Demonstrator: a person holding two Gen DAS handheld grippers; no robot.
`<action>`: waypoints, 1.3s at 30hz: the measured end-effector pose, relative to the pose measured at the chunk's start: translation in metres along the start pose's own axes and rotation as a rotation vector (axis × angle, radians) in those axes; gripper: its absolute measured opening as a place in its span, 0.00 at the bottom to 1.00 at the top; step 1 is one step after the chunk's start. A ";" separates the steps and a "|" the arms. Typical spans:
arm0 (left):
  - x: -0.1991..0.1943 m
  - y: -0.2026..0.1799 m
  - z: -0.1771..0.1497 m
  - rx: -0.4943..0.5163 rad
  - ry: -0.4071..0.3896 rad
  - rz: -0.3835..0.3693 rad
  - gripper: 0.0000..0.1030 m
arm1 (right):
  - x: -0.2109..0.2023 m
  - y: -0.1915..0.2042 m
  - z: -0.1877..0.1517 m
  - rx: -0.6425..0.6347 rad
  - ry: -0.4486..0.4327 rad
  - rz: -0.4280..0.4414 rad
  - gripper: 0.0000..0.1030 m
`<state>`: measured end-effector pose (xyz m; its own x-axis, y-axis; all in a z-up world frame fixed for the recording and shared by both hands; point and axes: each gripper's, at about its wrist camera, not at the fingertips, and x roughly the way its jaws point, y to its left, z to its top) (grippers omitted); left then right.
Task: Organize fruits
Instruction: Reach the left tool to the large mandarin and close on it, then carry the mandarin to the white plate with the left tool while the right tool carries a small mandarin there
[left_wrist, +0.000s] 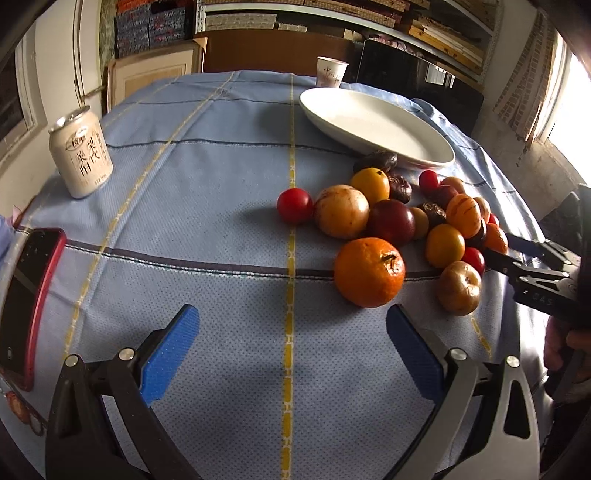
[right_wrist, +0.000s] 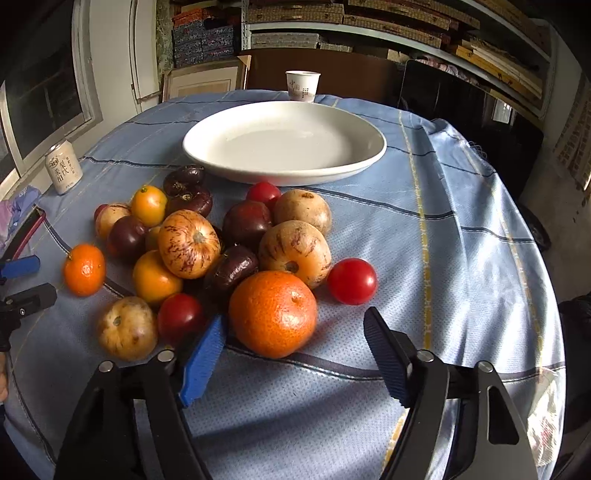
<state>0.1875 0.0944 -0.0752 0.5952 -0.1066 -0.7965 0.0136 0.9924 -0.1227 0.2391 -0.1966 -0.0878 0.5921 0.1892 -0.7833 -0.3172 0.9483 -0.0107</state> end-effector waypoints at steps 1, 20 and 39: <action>0.000 0.000 0.000 -0.001 -0.001 -0.007 0.96 | 0.002 -0.001 0.001 0.011 0.007 0.029 0.62; 0.030 -0.049 0.026 0.114 0.059 -0.096 0.51 | -0.008 -0.026 0.000 0.120 -0.050 0.201 0.46; 0.002 -0.044 0.054 0.124 0.038 -0.197 0.44 | -0.025 -0.035 0.020 0.126 -0.061 0.254 0.46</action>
<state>0.2312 0.0539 -0.0394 0.5408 -0.2992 -0.7862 0.2264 0.9519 -0.2066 0.2501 -0.2293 -0.0555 0.5504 0.4360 -0.7120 -0.3686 0.8921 0.2613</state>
